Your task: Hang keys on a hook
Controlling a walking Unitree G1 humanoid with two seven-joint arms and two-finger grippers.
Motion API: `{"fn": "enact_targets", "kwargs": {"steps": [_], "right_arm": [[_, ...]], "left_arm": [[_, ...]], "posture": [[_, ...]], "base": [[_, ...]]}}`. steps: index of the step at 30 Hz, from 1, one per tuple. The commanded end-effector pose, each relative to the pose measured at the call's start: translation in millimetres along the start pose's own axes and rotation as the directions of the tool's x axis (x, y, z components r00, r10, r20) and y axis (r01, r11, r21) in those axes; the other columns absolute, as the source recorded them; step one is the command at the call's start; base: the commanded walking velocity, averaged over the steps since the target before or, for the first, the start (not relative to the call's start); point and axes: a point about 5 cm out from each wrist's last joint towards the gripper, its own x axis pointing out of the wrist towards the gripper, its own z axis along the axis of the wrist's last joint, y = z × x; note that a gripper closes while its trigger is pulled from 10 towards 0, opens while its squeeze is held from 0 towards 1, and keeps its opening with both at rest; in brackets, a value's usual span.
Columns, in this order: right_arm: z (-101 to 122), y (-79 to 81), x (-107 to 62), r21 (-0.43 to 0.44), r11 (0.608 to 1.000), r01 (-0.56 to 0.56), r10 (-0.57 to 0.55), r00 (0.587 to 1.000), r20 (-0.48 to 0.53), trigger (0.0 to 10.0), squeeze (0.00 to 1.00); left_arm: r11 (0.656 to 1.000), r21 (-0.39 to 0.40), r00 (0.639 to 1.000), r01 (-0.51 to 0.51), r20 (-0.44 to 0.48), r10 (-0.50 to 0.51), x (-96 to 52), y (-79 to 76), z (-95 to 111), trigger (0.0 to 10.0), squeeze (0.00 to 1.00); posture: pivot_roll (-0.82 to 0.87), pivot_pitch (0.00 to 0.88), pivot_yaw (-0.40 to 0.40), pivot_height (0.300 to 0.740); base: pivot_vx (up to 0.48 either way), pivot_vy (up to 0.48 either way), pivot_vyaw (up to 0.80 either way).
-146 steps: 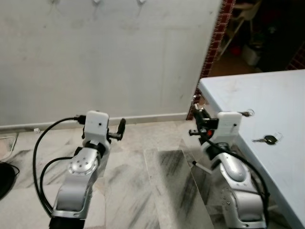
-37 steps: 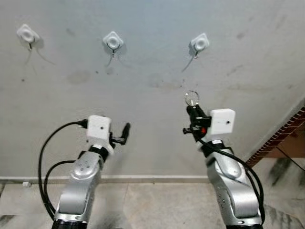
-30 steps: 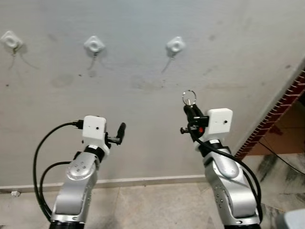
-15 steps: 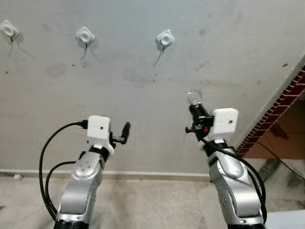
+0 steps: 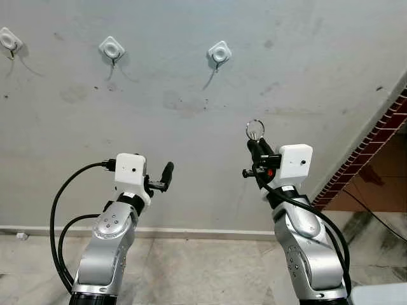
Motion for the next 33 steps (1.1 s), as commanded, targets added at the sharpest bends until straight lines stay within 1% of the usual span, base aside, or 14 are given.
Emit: {"fn": "enact_targets", "kwargs": {"steps": [1, 14, 18, 21, 23, 24, 28, 32, 33], "right_arm": [[2.6, -1.2, 0.6, -0.004, 1.0, 0.003, -0.003, 1.0, 0.013, 10.0, 0.0], [2.3, -1.7, 0.8, -0.005, 1.0, 0.003, -0.003, 1.0, 0.014, 10.0, 0.0], [2.3, -2.2, 0.0, -0.01, 1.0, 0.002, -0.002, 1.0, 0.014, 10.0, 0.0], [2.1, -2.9, -1.6, -0.019, 1.0, -0.002, 0.002, 1.0, 0.013, 10.0, 0.0], [2.8, -3.7, -5.0, -0.043, 0.999, -0.013, 0.014, 1.0, 0.014, 10.0, 0.0], [3.6, -4.2, -7.6, -0.05, 0.999, -0.019, 0.019, 1.0, 0.013, 10.0, 0.0], [4.9, -4.5, -15.3, -0.074, 0.996, -0.044, 0.045, 0.999, 0.008, 10.0, 0.0], [5.1, -5.0, -20.6, -0.092, 0.994, -0.062, 0.062, 0.998, 0.0, 10.0, 0.0], [5.0, -5.3, -22.1, -0.1, 0.993, -0.067, 0.067, 0.998, -0.002, 10.0, 0.0]], "left_arm": [[1.0, 0.001, 1.0, 0.008, 0.02, -0.008, -1.1, -0.8, 4.1, 10.0, 0.0], [1.0, -0.003, 0.999, 0.021, 0.027, -0.021, 0.1, -2.2, 5.6, 10.0, 0.0], [1.0, 0.007, 0.999, 0.021, 0.033, -0.021, -1.3, -1.5, 8.3, 10.0, 0.0], [0.999, 0.022, 0.999, 0.024, 0.043, -0.025, -4.1, -0.7, 12.0, 10.0, 0.0], [0.999, 0.025, 0.999, 0.023, 0.047, -0.024, -9.2, 1.9, 14.2, 10.0, 0.0], [0.999, 0.039, 0.999, 0.018, 0.045, -0.02, -12.5, 4.0, 14.3, 10.0, 0.0], [0.999, 0.045, 0.999, 0.016, 0.037, -0.017, -21.4, 7.1, 11.7, 10.0, 0.0], [0.999, 0.046, 0.999, 0.003, 0.038, -0.005, -24.7, 9.9, 11.9, 10.0, 0.0], [0.998, 0.057, 0.999, 0.0, 0.039, -0.002, -26.2, 11.4, 13.0, 10.0, 0.0]], "posture": [[0.15, 0.038, -0.056, 0.74], [0.15, 0.034, -0.053, 0.74], [0.15, 0.033, -0.053, 0.74], [0.15, 0.033, -0.053, 0.74], [0.16, 0.034, -0.054, 0.74], [0.16, 0.034, -0.054, 0.74], [0.17, 0.036, -0.061, 0.74], [0.18, 0.037, -0.064, 0.74], [0.18, 0.037, -0.065, 0.74]], "base": [[0.262, 0.0, 0.0], [0.3, 0.0, 0.0], [0.326, 0.0, 0.0], [0.309, 0.0, 0.0], [0.3, 0.0, 0.0], [0.296, 0.0, 0.0], [0.271, 0.0, 0.0], [0.13, 0.0, 0.0], [0.0, 0.0, 0.0]]}}
